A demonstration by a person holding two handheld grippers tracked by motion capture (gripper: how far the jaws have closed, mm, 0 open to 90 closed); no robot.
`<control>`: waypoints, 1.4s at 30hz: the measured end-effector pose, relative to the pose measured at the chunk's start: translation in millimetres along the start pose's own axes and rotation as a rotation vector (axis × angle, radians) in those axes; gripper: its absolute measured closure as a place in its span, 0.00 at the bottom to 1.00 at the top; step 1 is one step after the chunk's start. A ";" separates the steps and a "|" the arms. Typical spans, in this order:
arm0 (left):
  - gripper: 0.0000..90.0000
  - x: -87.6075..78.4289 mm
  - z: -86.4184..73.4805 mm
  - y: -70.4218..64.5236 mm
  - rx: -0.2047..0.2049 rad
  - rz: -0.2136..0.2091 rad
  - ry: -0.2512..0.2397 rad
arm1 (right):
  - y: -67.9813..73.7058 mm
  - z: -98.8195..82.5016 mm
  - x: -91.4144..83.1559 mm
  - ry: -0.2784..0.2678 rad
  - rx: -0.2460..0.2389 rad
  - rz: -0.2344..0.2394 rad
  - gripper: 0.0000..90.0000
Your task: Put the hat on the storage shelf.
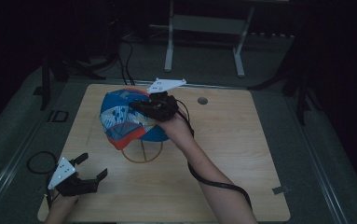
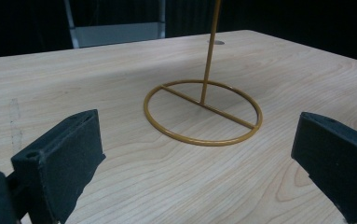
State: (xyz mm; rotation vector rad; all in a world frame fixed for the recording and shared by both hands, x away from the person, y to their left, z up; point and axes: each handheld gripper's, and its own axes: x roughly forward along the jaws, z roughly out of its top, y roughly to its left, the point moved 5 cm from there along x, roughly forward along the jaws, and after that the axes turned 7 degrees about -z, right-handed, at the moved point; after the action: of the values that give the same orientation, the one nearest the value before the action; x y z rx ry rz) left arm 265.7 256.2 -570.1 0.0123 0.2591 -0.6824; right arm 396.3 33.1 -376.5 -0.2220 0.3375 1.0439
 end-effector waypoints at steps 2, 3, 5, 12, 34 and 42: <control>0.03 0.1 -0.1 0.0 -0.001 0.000 0.001 | -0.5 -0.4 -2.7 -0.002 -0.001 -0.005 1.00; 0.03 0.0 -0.3 0.0 0.001 -0.001 0.003 | -1.6 -0.7 -4.1 -0.003 -0.006 -0.017 1.00; 0.03 -0.2 -0.4 0.0 -0.003 -0.005 0.001 | -3.6 -2.2 -6.5 -0.002 -0.004 -0.026 1.00; 0.03 -0.5 -0.2 0.3 -0.006 -0.006 -0.003 | -9.3 -12.8 -8.7 0.007 0.032 0.000 0.98; 0.03 1.0 -1.1 0.3 -0.014 -0.023 -0.006 | -24.6 -39.2 -3.2 0.041 0.086 -0.016 0.82; 0.03 1.4 -1.7 -0.4 -0.020 -0.030 -0.006 | -27.1 -40.1 -9.8 0.030 0.093 -0.013 0.74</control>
State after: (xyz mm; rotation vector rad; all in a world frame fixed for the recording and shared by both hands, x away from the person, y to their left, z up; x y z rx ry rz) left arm 266.1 255.2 -572.1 -0.0124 0.2609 -0.7093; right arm 408.7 -1.6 -409.4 -0.1562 0.4107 1.0104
